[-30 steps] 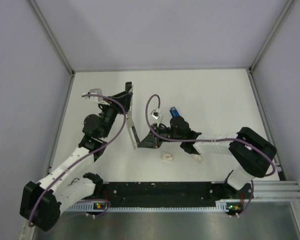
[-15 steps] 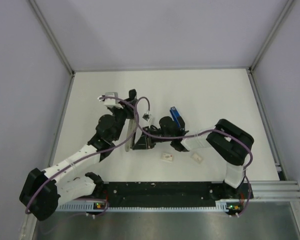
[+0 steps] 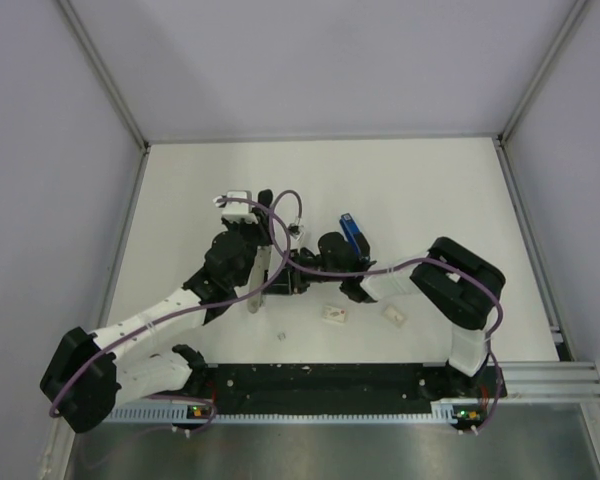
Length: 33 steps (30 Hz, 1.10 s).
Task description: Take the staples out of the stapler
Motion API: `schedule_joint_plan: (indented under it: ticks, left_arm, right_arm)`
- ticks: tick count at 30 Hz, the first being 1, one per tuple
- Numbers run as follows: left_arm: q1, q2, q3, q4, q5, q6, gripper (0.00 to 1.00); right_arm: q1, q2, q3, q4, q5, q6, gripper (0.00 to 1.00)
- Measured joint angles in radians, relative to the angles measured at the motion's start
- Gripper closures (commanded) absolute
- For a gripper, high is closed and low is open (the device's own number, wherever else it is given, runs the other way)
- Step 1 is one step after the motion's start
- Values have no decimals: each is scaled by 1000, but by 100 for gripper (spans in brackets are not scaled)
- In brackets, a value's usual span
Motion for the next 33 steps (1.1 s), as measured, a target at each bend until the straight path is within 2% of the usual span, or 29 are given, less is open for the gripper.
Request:
schedule_joint_plan:
  ticks: [7, 12, 20, 24, 28, 33]
  left_arm:
    - [0, -1, 0, -23, -3, 13, 100]
    - [-1, -5, 12, -85, 18, 31, 100]
    - [-2, -12, 56, -98, 12, 92, 100]
    - [-3, 0, 97, -103, -10, 140, 100]
    - [-3, 94, 158, -50, -61, 228, 100]
    - [-4, 289, 229, -50, -145, 322, 100]
  right_arm:
    - [0, -1, 12, -59, 33, -42, 67]
    - [-17, -56, 8, -185, 81, -105, 67]
    - [-147, -352, -73, -374, 185, -222, 65]
    - [-148, -488, -76, -475, 245, -296, 64]
    - [-148, -557, -82, -530, 275, -336, 64]
    - [-148, -591, -136, -599, 304, -360, 64]
